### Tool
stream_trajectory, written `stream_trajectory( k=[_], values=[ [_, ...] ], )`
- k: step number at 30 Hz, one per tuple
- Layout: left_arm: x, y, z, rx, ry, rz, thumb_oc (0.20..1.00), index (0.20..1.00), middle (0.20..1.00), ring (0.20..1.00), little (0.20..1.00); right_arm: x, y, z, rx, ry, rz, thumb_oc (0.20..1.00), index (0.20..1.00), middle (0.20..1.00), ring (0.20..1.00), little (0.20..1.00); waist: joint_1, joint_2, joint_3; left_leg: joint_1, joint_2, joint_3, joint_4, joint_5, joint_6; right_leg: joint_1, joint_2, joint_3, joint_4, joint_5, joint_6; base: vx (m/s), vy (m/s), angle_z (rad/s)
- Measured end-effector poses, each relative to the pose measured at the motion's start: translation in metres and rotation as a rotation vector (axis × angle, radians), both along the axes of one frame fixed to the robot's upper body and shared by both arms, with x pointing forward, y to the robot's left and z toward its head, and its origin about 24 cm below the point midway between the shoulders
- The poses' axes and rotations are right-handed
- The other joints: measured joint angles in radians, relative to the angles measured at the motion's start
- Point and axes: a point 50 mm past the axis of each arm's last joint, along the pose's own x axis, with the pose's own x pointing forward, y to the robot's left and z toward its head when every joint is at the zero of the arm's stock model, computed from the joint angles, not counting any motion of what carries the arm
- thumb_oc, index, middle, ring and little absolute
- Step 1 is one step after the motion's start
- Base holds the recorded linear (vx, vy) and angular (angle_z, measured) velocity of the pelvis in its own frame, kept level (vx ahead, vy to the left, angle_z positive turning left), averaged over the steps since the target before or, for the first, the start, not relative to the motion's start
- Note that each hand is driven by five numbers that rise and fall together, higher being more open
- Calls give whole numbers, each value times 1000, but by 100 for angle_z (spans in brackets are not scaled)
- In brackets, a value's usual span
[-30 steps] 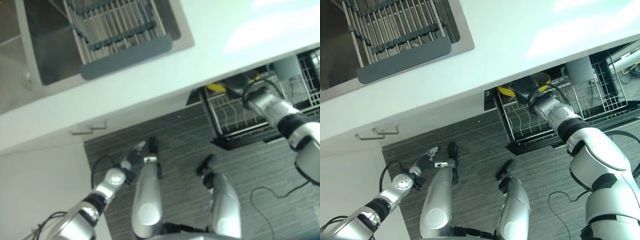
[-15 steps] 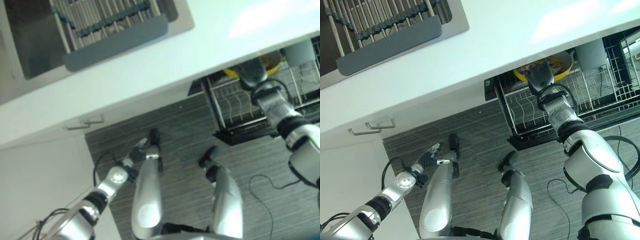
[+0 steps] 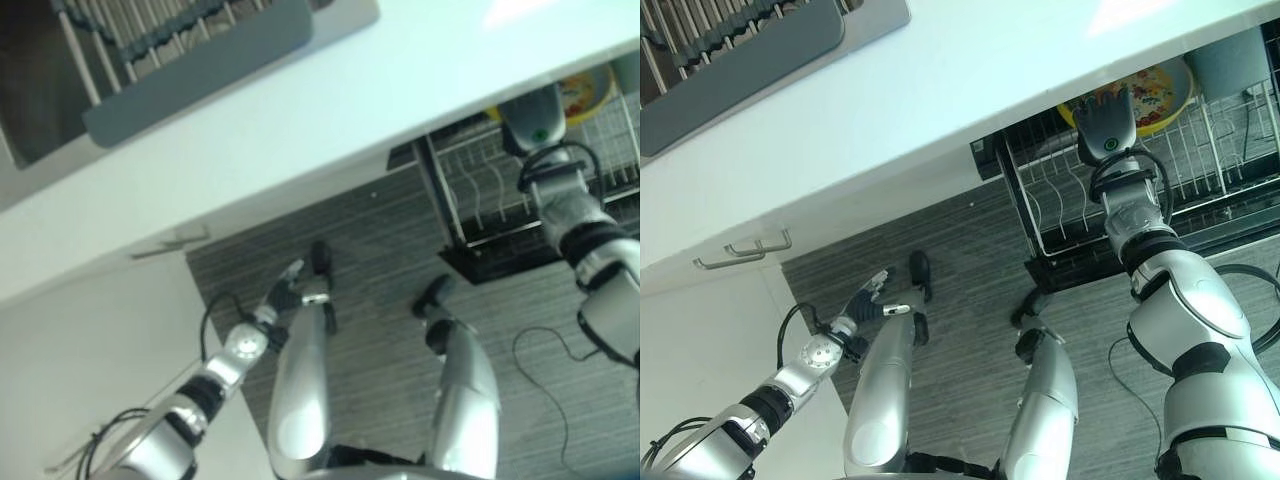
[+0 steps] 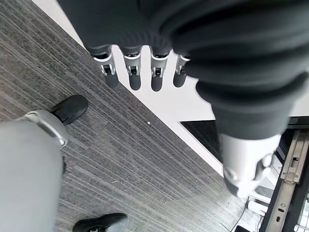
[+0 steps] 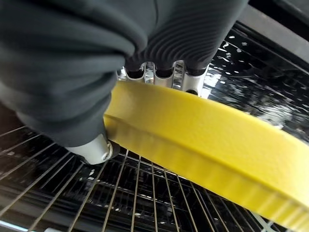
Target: Place the dishes in the dishwasher.
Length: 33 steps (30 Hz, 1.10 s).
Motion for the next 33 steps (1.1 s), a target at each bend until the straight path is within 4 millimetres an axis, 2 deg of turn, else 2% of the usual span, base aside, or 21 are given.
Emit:
stream_trajectory(
  k=[9, 10, 15, 19, 22, 24, 25, 27, 29, 32, 33],
  values=[
    [0, -9, 6, -15, -26, -34, 1000, 1000, 1000, 1000, 1000, 1, 4, 35, 79, -102, -30, 200, 200, 200, 200, 200, 12, 22, -1, -58, 1, -13, -3, 13, -1, -53, -3, -10, 6, 3, -5, 10, -9, 2],
    [0, -9, 7, -16, -29, -33, 1000, 1000, 1000, 1000, 1000, 1, 5, 39, 97, -118, -35, 1000, 1000, 1000, 1000, 1000, 12, 23, -1, -67, 1, -13, -3, 14, 0, -60, -3, -10, 5, 3, -5, 0, 0, 0],
    [0, -10, 7, -19, -29, -32, 1000, 1000, 1000, 1000, 1000, 3, 2, 37, 237, -93, -35, 1000, 1000, 1000, 1000, 1000, 24, 26, -1, -81, 0, -11, -6, 15, 0, -74, -4, -11, 0, 3, -5, 0, 0, 0],
    [1, -11, 8, -34, -32, -20, 1000, 1000, 1000, 1000, 1000, 6, 3, 31, 532, -80, 2, 1000, 1000, 1000, 1000, 1000, 26, 27, -2, -78, -4, -9, -9, 15, 0, -71, -6, -11, -4, 4, -5, 0, 0, 0],
    [2, -17, 8, -60, -32, -16, 1000, 1000, 1000, 1000, 1000, 8, -6, 24, 807, -45, 42, 1000, 1000, 1000, 1000, 1000, 25, 27, -2, -64, -7, -2, -11, 15, 1, -63, -12, -7, -1, 4, -4, 8, 33, -2],
    [2, -20, 7, -66, -29, -20, 1000, 1000, 1000, 1000, 1000, 10, -7, 18, 828, 24, 51, 1000, 1000, 1000, 1000, 1000, 22, 29, -3, -41, -8, 2, -16, 15, 2, -46, -13, -4, -1, 4, -4, -7, 53, -4],
    [2, -21, 8, -66, -28, -21, 1000, 1000, 1000, 1000, 1000, 12, -1, 11, 820, 81, 74, 1000, 1000, 1000, 1000, 1000, 22, 33, -5, -32, -8, 2, -18, 16, 2, -40, -13, -3, 2, 4, -4, -18, 79, -2],
    [1, -23, 6, -72, -18, -17, 1000, 1000, 1000, 1000, 1000, 12, 0, 5, 860, 83, 100, 1000, 1000, 1000, 1000, 1000, 23, 35, -6, -23, -10, 5, -18, 16, 3, -34, -14, 2, 3, 5, -4, -20, 61, -1],
    [0, -28, 3, -82, -7, -13, 1000, 1000, 1000, 1000, 1000, 12, 3, -1, 977, 58, 148, 1000, 1000, 1000, 1000, 1000, 23, 35, -6, -13, -13, 11, -18, 16, 4, -29, -15, 11, 4, 6, -3, -16, 46, -3],
    [-2, -35, -4, -99, 27, 2, 1000, 1000, 1000, 1000, 1000, 12, 15, -17, 1409, -48, 314, 1000, 1000, 1000, 1000, 1000, 17, 35, -5, 29, -16, 24, -20, 13, 7, 4, -15, 21, 1, 8, -2, -32, 99, -5],
    [-4, -35, -8, -131, 45, 44, 1000, 1000, 1000, 1000, 1000, 11, 27, -25, 1600, -60, 435, 1000, 1000, 1000, 1000, 1000, 13, 35, -5, 59, -18, 30, -21, 9, 12, 36, -15, 22, -7, 9, 0, -17, 89, -6]
  ],
)
